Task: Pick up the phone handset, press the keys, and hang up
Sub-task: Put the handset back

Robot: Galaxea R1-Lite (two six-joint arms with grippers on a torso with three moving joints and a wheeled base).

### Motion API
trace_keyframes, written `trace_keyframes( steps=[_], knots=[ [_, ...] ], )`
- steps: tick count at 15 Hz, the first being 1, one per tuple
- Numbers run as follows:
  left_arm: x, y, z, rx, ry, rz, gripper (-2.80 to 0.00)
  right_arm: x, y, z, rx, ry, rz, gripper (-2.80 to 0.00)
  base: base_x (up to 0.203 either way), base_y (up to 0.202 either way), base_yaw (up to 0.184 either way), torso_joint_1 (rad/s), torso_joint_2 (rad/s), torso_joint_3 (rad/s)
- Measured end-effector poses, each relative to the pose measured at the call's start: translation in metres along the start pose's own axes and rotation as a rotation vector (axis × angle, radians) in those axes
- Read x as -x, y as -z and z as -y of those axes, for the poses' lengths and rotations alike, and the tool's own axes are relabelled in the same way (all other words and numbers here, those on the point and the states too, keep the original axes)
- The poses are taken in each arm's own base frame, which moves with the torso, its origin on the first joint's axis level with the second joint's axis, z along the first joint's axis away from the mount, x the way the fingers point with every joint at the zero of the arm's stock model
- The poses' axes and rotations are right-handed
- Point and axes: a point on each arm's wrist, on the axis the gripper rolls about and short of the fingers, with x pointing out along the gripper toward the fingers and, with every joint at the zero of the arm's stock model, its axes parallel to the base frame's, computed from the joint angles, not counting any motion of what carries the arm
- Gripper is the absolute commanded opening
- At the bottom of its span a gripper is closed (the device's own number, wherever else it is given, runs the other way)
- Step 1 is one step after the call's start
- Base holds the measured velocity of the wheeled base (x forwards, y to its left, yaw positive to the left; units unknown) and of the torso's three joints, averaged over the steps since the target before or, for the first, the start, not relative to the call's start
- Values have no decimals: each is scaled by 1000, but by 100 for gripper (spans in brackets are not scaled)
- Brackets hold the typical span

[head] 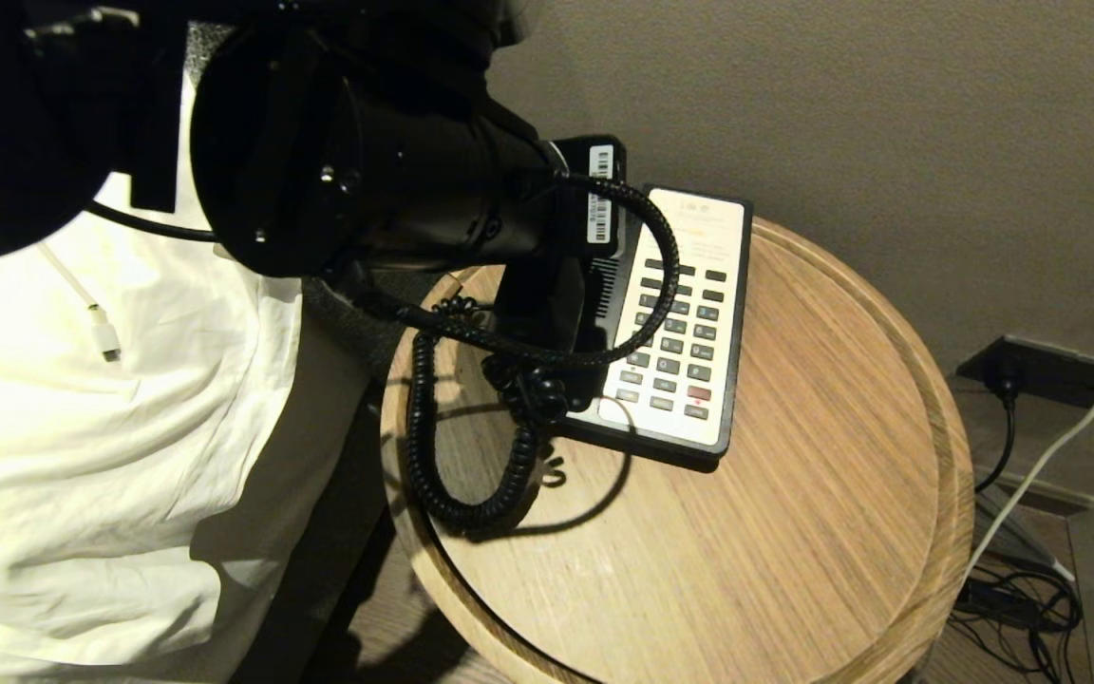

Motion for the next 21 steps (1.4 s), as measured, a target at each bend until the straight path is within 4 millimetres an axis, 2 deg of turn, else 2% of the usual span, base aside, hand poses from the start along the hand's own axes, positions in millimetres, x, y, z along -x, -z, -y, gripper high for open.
trace_keyframes(
  steps=[11, 21],
  knots=[
    [-4, 13, 9, -33, 0, -40, -280, -3, 3, 1, -4, 2, -17, -280, 0, 0, 0, 0, 0, 0],
    [-18, 23, 10, -55, -26, -65, -280, -2, 4, 2, -2, 1, -18, -280, 0, 0, 0, 0, 0, 0]
  ],
)
